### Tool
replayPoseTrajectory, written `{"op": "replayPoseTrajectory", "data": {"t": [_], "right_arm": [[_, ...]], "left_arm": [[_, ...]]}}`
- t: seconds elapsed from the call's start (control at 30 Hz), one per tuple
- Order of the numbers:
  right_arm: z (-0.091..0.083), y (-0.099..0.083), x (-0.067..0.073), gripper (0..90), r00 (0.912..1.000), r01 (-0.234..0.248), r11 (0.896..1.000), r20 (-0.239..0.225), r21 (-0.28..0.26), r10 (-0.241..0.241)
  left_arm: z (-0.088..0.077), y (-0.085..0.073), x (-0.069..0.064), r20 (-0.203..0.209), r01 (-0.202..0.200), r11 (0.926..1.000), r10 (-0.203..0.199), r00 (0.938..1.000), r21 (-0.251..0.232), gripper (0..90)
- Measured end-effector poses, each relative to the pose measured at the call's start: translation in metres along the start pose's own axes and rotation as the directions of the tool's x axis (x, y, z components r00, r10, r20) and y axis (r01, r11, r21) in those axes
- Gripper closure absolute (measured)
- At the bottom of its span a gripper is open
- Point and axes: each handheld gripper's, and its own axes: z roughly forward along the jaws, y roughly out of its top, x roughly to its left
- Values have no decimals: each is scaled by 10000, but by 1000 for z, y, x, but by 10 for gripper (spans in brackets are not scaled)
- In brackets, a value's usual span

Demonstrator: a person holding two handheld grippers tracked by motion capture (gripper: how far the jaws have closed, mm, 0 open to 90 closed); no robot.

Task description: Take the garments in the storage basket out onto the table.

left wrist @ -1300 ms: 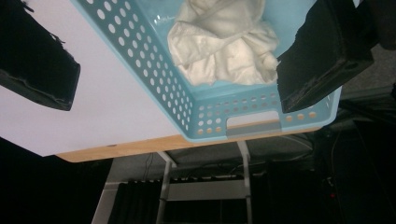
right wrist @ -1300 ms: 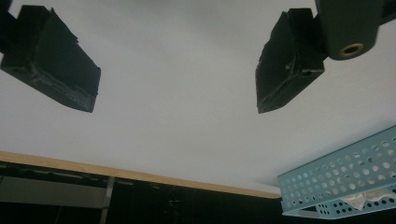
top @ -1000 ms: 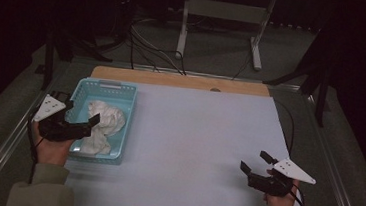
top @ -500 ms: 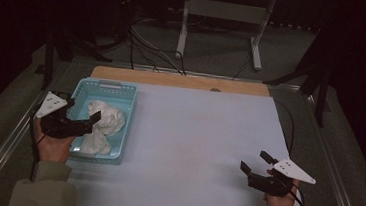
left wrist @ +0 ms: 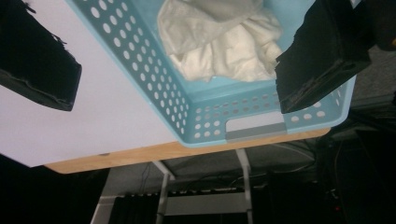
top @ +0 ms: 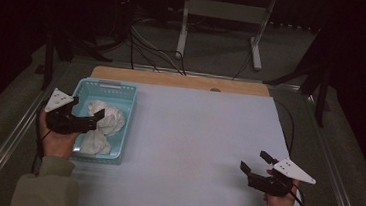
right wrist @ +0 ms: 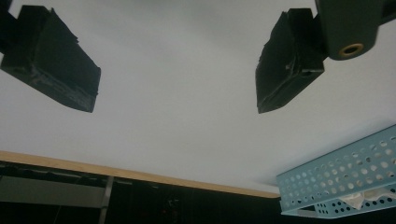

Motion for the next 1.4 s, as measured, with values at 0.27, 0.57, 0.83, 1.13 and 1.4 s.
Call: {"op": "replayPoseTrajectory", "data": {"t": [0.27, 0.57, 0.83, 1.13, 1.4], "right_arm": [[0, 0, 0, 141, 10000, 32, 10000, -17, 28, -32], [1, 0, 1, 141, 10000, 56, 10000, -49, 64, -55], [1, 0, 0, 142, 10000, 55, 10000, -55, 49, -55], [1, 0, 0, 142, 10000, 48, 10000, -57, 36, -48], [1, 0, 0, 141, 10000, 56, 10000, -67, 28, -56]], "left_arm": [[9, 2, 4, -214, 70, 9997, -65, 9997, 219, 6], [22, 4, 5, -57, -122, 9975, 126, 9999, 699, 6], [29, 7, 6, -52, -193, 9966, 198, 9998, 801, 6], [40, 8, 10, -4, -118, 9950, 119, 9999, 996, 6], [50, 4, 16, 2, 161, 9923, -163, 9999, 1229, 6]]}}
